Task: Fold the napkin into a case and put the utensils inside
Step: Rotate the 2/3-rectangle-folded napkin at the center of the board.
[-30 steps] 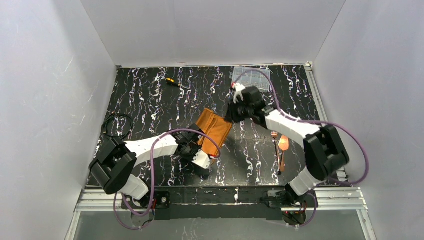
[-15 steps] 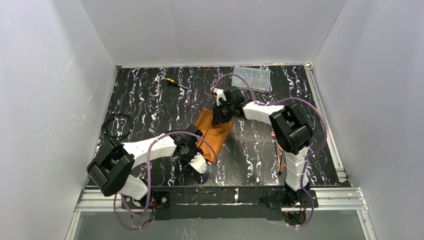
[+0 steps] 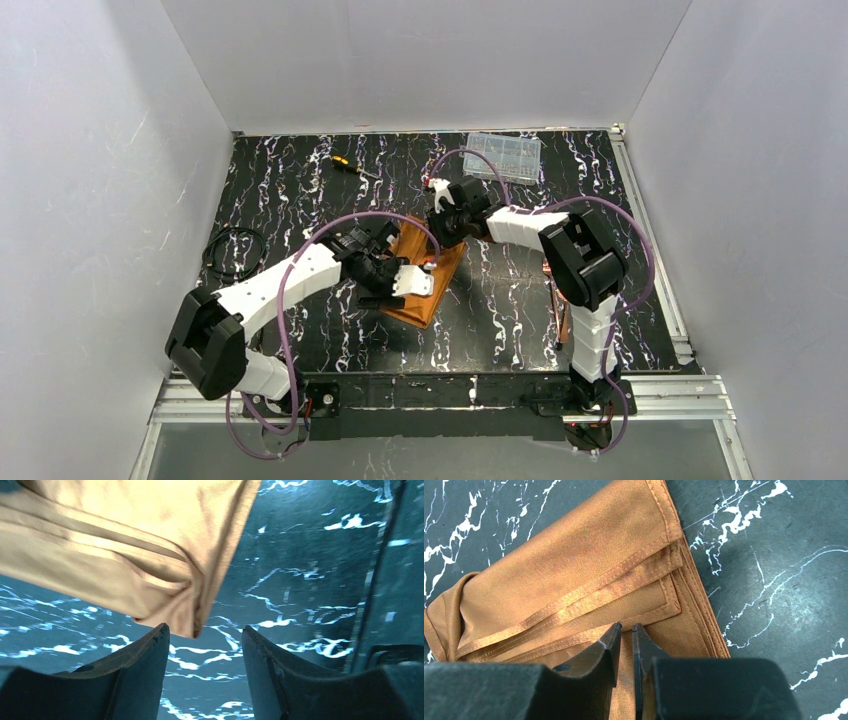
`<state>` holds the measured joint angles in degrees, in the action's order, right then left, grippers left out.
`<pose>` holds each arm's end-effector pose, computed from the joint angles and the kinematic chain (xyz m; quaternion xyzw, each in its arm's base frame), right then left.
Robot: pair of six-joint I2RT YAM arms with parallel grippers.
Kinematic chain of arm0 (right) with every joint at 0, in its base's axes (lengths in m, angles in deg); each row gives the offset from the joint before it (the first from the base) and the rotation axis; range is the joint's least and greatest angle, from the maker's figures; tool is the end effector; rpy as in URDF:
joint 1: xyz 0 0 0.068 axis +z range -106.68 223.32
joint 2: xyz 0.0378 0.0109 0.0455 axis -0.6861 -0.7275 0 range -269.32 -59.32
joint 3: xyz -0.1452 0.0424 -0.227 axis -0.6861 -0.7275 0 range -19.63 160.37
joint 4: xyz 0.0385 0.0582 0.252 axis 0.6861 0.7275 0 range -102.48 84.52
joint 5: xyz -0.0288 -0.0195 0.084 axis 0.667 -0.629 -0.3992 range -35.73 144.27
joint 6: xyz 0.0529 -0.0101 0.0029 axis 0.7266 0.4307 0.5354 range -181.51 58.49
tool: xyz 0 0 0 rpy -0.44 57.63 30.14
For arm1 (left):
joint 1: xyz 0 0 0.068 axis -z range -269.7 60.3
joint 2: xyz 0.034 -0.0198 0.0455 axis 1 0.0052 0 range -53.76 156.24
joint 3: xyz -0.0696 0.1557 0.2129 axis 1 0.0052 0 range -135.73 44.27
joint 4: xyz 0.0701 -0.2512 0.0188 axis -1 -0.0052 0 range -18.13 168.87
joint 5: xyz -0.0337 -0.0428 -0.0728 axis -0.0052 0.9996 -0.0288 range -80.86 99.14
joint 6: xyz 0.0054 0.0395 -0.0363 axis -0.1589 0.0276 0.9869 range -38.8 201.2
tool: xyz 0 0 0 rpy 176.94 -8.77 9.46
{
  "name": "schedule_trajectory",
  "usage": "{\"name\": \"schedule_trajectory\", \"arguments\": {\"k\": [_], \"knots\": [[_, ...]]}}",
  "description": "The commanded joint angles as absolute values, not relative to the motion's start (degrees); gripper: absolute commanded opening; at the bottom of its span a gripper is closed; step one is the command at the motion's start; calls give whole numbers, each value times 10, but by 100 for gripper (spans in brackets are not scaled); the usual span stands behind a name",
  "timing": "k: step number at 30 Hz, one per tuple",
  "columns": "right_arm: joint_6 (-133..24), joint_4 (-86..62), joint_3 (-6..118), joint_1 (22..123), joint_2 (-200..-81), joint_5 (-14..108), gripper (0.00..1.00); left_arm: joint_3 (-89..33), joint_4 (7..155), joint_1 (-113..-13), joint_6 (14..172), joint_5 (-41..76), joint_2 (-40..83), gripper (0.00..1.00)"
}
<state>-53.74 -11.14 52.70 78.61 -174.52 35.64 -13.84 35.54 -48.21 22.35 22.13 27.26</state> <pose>0.3445 0.2577 0.1545 -0.2773 0.8680 0.2797 0.3024 0.1981 -0.1860 0.2347 0.7616 0.6048 -0.0786 0.2190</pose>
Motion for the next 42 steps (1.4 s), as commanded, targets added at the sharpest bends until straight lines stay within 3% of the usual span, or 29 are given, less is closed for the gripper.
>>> {"name": "schedule_trajectory", "arguments": {"k": [1, 7, 14, 20, 42], "knots": [[-535, -117, 504, 781, -1722, 393, 23, -124, 292, -494, 387, 294, 259, 54], [-528, -120, 491, 780, -1707, 397, 23, -46, 407, -503, 389, 207, 248, 52], [-498, -128, 453, 780, -1666, 433, 20, -119, 379, -578, 462, 300, 315, 45], [-448, -161, 355, 781, -1591, 473, 19, -92, 431, -581, 427, 268, 330, 39], [-304, -126, 151, 852, -1380, 538, 19, -101, 553, -586, 322, 150, 399, 36]]}}
